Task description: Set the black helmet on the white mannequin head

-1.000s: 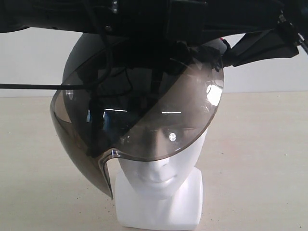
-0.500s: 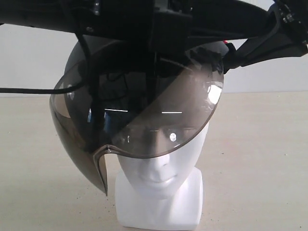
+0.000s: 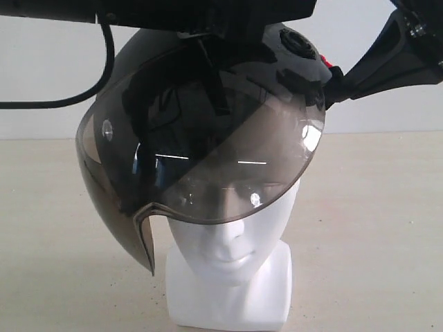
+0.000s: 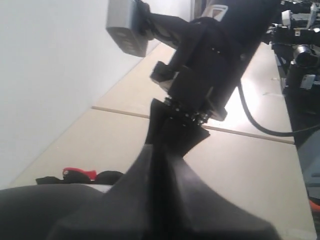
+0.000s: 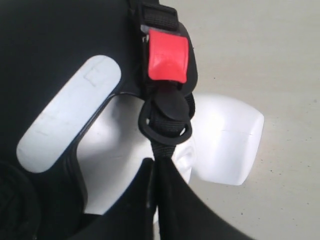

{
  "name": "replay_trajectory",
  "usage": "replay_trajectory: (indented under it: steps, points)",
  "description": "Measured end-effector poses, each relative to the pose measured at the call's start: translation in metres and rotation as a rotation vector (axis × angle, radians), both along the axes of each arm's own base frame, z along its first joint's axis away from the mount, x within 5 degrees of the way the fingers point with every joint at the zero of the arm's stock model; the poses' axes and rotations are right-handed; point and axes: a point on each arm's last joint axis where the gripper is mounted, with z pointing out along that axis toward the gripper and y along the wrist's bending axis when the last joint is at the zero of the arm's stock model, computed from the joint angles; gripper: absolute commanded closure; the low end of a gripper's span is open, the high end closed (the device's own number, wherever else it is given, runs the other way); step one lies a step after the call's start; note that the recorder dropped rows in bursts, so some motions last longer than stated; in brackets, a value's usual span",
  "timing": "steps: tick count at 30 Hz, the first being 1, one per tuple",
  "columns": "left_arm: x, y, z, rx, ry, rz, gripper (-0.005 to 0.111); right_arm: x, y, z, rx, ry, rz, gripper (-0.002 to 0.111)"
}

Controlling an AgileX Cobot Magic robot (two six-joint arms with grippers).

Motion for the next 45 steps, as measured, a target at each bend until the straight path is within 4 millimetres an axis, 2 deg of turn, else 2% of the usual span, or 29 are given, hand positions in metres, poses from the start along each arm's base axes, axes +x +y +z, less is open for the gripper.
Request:
replay_trajectory:
  steps: [15, 21, 28, 36, 39, 45]
  points:
    - [-0.003, 0.001, -0.001, 0.022, 0.049, -0.006, 0.102, -0.001, -0.002, 0.000, -0.021, -0.008, -0.002, 0.108]
    - [-0.005, 0.000, -0.002, 0.019, 0.078, -0.025, 0.102, -0.013, -0.004, -0.008, -0.028, -0.008, -0.020, 0.108]
    - [-0.026, -0.023, -0.005, 0.070, 0.042, -0.116, 0.102, -0.024, -0.008, -0.028, -0.073, 0.011, -0.024, 0.108]
    - [-0.042, -0.040, -0.006, 0.078, 0.044, -0.173, 0.102, -0.026, -0.013, -0.033, -0.141, 0.010, -0.040, 0.108]
    - [-0.052, -0.050, -0.009, 0.079, 0.068, -0.216, 0.102, -0.028, -0.014, -0.041, -0.149, 0.038, -0.041, 0.108]
    - [-0.056, -0.054, -0.011, 0.080, 0.083, -0.234, 0.102, -0.029, -0.014, -0.051, -0.148, 0.074, -0.040, 0.108]
